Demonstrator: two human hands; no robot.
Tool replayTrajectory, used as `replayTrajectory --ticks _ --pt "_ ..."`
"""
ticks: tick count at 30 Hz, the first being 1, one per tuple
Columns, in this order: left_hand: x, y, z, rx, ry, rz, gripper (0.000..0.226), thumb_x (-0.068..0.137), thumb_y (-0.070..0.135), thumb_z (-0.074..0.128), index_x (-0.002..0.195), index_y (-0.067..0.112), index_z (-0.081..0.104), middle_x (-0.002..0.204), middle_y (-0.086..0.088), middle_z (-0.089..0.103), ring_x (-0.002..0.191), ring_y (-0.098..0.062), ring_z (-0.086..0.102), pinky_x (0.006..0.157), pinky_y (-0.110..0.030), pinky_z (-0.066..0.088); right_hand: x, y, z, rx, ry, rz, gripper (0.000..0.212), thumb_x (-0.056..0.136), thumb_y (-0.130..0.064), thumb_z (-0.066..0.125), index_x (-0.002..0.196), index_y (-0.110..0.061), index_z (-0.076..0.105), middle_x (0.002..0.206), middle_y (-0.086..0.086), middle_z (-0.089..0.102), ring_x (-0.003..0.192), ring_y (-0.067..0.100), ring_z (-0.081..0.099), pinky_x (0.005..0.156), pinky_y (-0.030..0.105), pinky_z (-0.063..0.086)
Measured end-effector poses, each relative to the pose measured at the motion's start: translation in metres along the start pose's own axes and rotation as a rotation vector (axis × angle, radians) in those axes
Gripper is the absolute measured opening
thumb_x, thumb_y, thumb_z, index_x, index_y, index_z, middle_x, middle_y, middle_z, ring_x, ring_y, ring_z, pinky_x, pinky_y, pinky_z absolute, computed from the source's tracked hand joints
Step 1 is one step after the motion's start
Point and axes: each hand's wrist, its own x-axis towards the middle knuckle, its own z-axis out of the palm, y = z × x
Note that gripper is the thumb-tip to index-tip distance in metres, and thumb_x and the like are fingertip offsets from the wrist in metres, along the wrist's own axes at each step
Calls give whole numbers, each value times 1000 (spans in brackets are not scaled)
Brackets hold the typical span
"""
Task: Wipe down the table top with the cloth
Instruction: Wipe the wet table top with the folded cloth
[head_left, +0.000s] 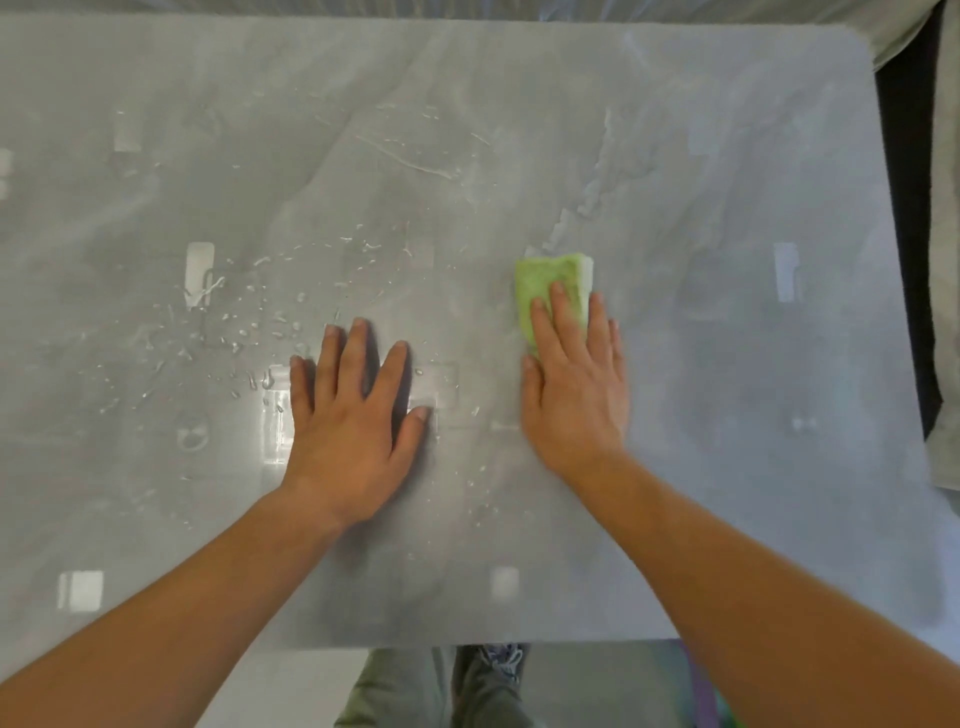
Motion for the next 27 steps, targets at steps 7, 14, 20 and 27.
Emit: replayTrajectory --ticks 7,14,20,27 --pt "-8 -3 9 64 -40 -27 71 95 60 13 158 31 0 166 -7 -14 150 -30 -21 119 -56 -11 -34 28 2 -86 -105 -431 57 95 -20 44 151 -22 38 162 -1 28 151 34 18 122 52 18" --pt "-9 -5 9 74 -52 -25 69 99 58 22 158 32 -2 165 -6 -17 150 -31 -22 119 -56 -11 -63 -10 8 -69 -43 -108 65 93 -16 46 155 -18 26 166 2 16 152 37 8 124 49 11" --pt "-11 -9 8 25 -26 -3 68 99 54 27 158 31 2 165 -8 -17 150 -30 -21 120 -55 -11 -88 24 5 -52 -105 -420 58 91 -16 45 150 -18 41 161 2 32 150 34 22 121 52 21" --pt "-75 -28 18 22 71 -25 65 100 50 32 157 26 10 165 -14 -14 151 -31 -18 119 -57 -9 -138 -37 22 -2 -4 15 66 90 -15 47 153 -21 32 165 1 20 151 37 13 123 50 16"
